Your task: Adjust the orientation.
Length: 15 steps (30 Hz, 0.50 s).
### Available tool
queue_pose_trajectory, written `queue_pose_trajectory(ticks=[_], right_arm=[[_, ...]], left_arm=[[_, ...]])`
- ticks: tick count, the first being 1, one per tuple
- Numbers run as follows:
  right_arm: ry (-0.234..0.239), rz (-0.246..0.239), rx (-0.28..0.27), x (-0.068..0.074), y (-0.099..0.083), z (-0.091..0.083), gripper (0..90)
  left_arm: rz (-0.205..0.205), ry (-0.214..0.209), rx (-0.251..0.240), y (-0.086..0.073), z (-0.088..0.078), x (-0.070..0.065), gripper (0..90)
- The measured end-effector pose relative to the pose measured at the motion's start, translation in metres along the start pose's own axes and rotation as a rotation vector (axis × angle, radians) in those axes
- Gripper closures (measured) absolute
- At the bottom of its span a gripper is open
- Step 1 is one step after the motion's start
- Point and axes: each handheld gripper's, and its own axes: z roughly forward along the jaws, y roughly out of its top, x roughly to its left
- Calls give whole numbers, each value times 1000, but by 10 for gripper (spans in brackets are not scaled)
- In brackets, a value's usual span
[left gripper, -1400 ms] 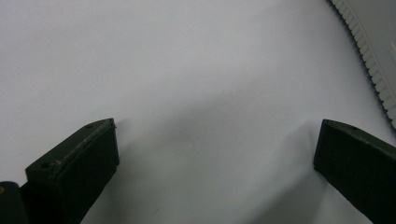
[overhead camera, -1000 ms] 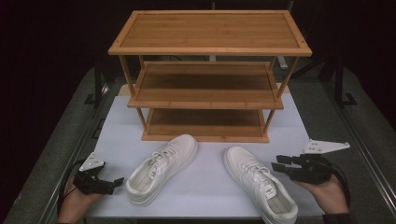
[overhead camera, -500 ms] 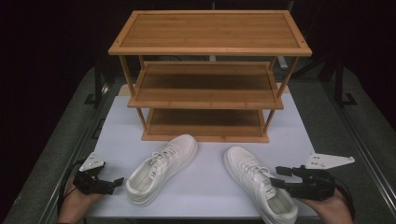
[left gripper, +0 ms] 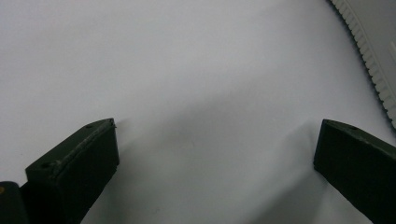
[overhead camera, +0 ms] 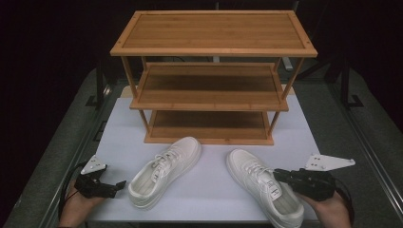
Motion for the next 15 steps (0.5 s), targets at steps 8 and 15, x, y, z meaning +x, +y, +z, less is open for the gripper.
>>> queue_pose_trajectory(ticks=[8,15], right_arm=[[23,0,-35,-4,18,17,840],[47,-11,-46,-10,37,48,838]], left_arm=[[0,0,0,0,0,0,0],[1,0,1,0,0,0,0]])
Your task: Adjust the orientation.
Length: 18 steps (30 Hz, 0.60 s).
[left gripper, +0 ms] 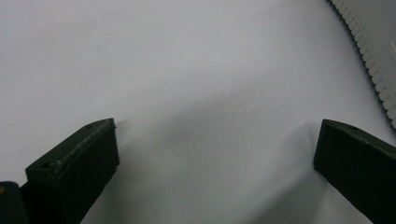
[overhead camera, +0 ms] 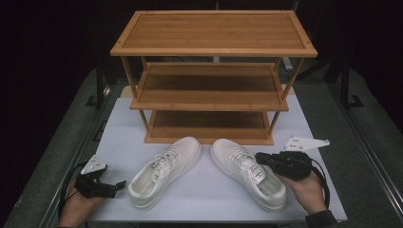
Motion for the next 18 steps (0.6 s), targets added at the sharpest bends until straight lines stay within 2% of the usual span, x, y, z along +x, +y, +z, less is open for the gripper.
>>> queue_pose_trajectory(ticks=[1,2,6,7,8,11,15,18], right_arm=[[0,0,0,0,0,0,838],[4,1,10,-2,2,9,836],[9,8,13,-6,1,9,822],[8,11,24,-8,-1,9,777],[8,11,24,-8,-1,9,777],[3,23,6,-10,-2,5,638],[-19,18,31,-11,-4,2,474],[-27,21,33,-11,-5,0,436]], left_arm=[[-1,0,0,0,0,0,0],[0,0,0,0,0,0,0],[1,0,-1,0,0,0,0],[2,0,-1,0,0,0,0],[1,1,-1,0,0,0,0],[-2,-1,0,0,0,0,0],[-3,-9,0,1,-1,0,0],[-11,-22,-15,6,-5,0,0]])
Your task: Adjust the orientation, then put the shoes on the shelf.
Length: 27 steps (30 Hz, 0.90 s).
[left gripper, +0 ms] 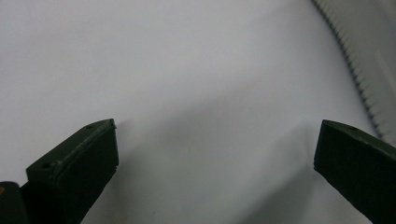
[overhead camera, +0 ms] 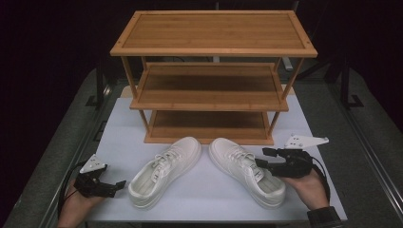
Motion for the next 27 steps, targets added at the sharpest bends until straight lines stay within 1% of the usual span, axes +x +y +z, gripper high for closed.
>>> queue_pose_trajectory(ticks=[4,6,7,8,9,10,11,13,14,17,19,21,24,27], right_arm=[[-9,9,-14,-3,-1,-5,377],[-5,11,-14,-4,-2,-7,362],[-8,8,-14,-4,-2,-8,349],[-10,8,-12,-4,-2,-8,346],[-8,5,-8,-4,-2,-8,345],[-8,3,-7,-4,-2,-8,345],[-6,3,-7,-4,-2,-9,345],[-8,-4,-7,-4,-2,-9,346],[-10,-12,-3,-4,-2,-9,350],[5,-15,-2,-4,-2,-10,352],[22,-17,-1,-5,-2,-9,360],[30,-24,-1,-5,-2,-8,373],[51,-28,-6,-5,-2,-5,383],[64,-36,6,-5,-1,-1,408]], left_arm=[[11,-13,-42,12,-12,-5,0],[16,-30,-70,22,-20,-9,0],[24,-36,-75,25,-22,-10,0],[31,-49,-98,30,-26,-13,6],[38,-63,-110,32,-28,-14,42],[33,-83,-125,37,-30,-16,53],[31,-95,-132,40,-31,-18,53],[50,-123,-147,46,-32,-23,70],[59,-138,-154,50,-32,-26,94],[77,-180,-174,57,-31,-31,154],[89,-209,-187,64,-29,-35,166],[104,-233,-200,68,-25,-39,205],[121,-258,-205,75,-20,-44,232],[146,-279,-198,81,-10,-48,264]])
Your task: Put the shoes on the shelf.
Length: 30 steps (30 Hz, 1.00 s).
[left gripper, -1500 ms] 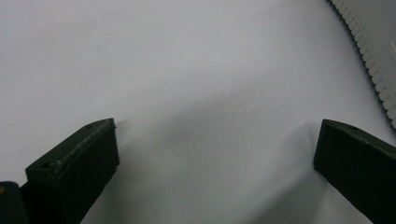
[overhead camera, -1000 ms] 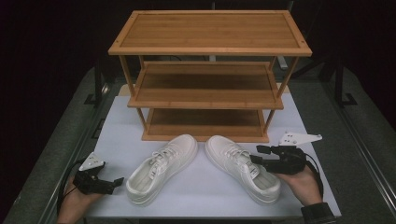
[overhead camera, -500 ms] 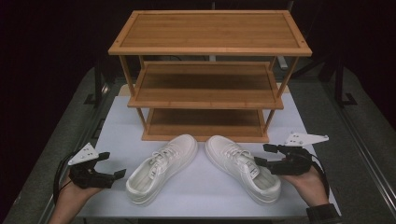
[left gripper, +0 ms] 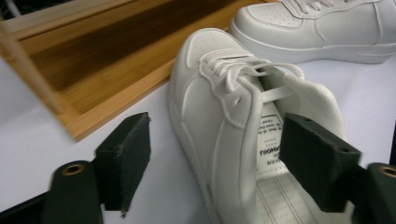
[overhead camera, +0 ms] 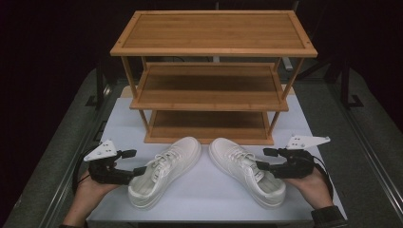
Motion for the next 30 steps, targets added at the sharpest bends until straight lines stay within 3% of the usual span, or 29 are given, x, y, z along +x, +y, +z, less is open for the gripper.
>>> queue_pose_trajectory(ticks=[3,7,13,16,24,30], right_arm=[[28,-7,-2,-4,-4,6,493],[32,-9,8,-6,-5,8,535],[47,-23,19,-4,-7,8,566],[42,-26,10,-4,-8,7,623],[35,-36,-6,-3,-6,5,827],[67,6,-27,-9,-8,4,839]], left_arm=[[16,-26,5,2,9,0,364],[28,-50,9,4,17,0,438],[42,-69,12,5,22,0,555],[48,-86,11,5,21,-1,664],[23,-80,36,10,19,-2,819],[-1,-81,25,10,19,-1,843]])
